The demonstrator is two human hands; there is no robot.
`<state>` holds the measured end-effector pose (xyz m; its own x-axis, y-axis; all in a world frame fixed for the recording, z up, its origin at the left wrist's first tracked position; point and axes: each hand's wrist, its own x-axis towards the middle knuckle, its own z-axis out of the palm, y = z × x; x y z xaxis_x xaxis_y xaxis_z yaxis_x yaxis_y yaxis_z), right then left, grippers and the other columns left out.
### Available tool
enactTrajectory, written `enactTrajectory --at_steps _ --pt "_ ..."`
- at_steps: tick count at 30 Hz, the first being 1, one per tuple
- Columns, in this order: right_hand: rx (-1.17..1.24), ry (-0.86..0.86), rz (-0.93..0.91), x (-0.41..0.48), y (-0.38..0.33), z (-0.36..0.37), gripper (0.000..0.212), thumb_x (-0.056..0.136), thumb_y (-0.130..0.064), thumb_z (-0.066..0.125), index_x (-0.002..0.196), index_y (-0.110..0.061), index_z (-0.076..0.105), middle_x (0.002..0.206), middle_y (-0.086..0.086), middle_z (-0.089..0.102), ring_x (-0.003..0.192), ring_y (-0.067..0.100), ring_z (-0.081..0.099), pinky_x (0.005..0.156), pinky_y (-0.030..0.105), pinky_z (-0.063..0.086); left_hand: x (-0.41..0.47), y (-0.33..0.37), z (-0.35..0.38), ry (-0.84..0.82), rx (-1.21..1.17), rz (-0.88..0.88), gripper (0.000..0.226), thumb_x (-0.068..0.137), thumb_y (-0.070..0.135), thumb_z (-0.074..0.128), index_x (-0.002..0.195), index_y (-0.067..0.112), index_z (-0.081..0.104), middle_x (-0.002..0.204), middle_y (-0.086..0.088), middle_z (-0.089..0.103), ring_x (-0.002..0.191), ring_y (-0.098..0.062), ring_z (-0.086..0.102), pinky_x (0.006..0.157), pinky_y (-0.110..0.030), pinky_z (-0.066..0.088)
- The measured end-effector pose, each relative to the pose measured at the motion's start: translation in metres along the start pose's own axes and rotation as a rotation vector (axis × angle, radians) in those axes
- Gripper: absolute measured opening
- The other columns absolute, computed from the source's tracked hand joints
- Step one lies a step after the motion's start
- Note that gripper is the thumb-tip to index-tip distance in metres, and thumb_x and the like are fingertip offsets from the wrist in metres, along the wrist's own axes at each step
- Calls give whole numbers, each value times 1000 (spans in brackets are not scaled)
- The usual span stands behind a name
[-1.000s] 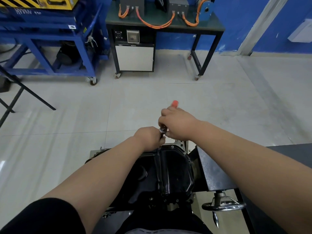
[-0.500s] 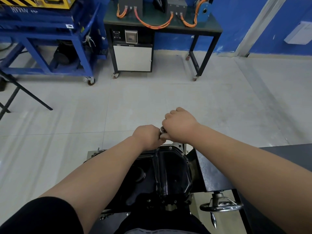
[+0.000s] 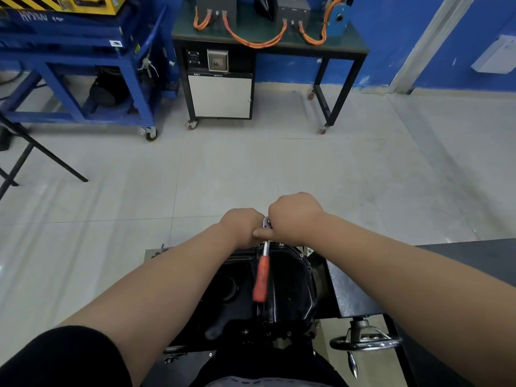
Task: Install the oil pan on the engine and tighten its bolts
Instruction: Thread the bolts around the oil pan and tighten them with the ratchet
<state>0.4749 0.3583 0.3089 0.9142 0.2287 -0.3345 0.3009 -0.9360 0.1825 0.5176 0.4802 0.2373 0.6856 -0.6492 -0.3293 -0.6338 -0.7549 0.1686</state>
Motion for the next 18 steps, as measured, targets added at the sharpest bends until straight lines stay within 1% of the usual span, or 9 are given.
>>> enactTrajectory --at_steps 2,5,7,8,11,13,14,16,18 --pt "-8 -2 1 3 -3 -4 42 87 -53 42 61 -21 47 74 1 58 60 20 49 56 28 30 1 0 -1 -22 -53 -22 20 87 27 43 70 17 45 80 -3 60 70 -23 50 61 -27 40" --pt "-109 92 -178 6 4 -7 16 90 -30 47 95 -20 58 102 0 58 91 22 55 77 34 34 1 3 1 29 -36 -7 33 92 35 36 69 14 48 71 -4 57 75 -27 57 59 -28 38" --pt "-147 124 -228 5 9 -8 18 90 -27 48 104 -21 57 106 1 55 98 23 52 84 36 35 2 4 4 72 -2 14 34 92 37 34 71 14 49 75 -5 60 77 -27 59 58 -28 37" --pt "-152 124 -210 5 8 -7 17 90 -31 47 97 -21 59 101 1 57 91 22 54 81 35 34 1 3 4 70 -14 -3 34 91 37 34 69 15 47 75 -4 60 74 -26 57 57 -27 36" --pt "-74 45 -39 7 -1 -5 37 88 -50 42 64 -22 50 75 1 58 65 21 52 67 32 29 3 0 2 -19 -40 -65 22 87 27 37 72 17 49 83 -3 62 71 -23 51 59 -26 37" --pt "1 -37 60 9 -2 -5 37 87 -50 44 62 -22 48 73 0 55 61 20 48 61 29 28 5 1 2 -54 -103 -70 20 87 24 38 72 16 50 83 -4 62 73 -24 51 62 -26 40" --pt "-32 -18 23 10 0 -5 31 89 -44 45 67 -22 50 81 0 58 64 19 49 62 28 28 6 2 2 -54 -121 -65 24 89 25 38 69 16 48 77 -3 58 73 -24 52 62 -27 39" --pt "-131 68 -146 8 7 -7 16 92 -32 46 90 -21 58 100 0 58 86 22 53 73 31 30 6 5 3 -30 -78 -24 31 92 30 36 65 16 42 69 -2 49 72 -25 52 60 -28 36" --pt "-151 133 -253 6 17 -7 21 90 -26 48 107 -21 58 108 0 53 102 23 48 82 32 32 7 6 5 5 -19 16 31 91 33 35 66 16 41 69 -1 47 71 -23 50 59 -28 35"
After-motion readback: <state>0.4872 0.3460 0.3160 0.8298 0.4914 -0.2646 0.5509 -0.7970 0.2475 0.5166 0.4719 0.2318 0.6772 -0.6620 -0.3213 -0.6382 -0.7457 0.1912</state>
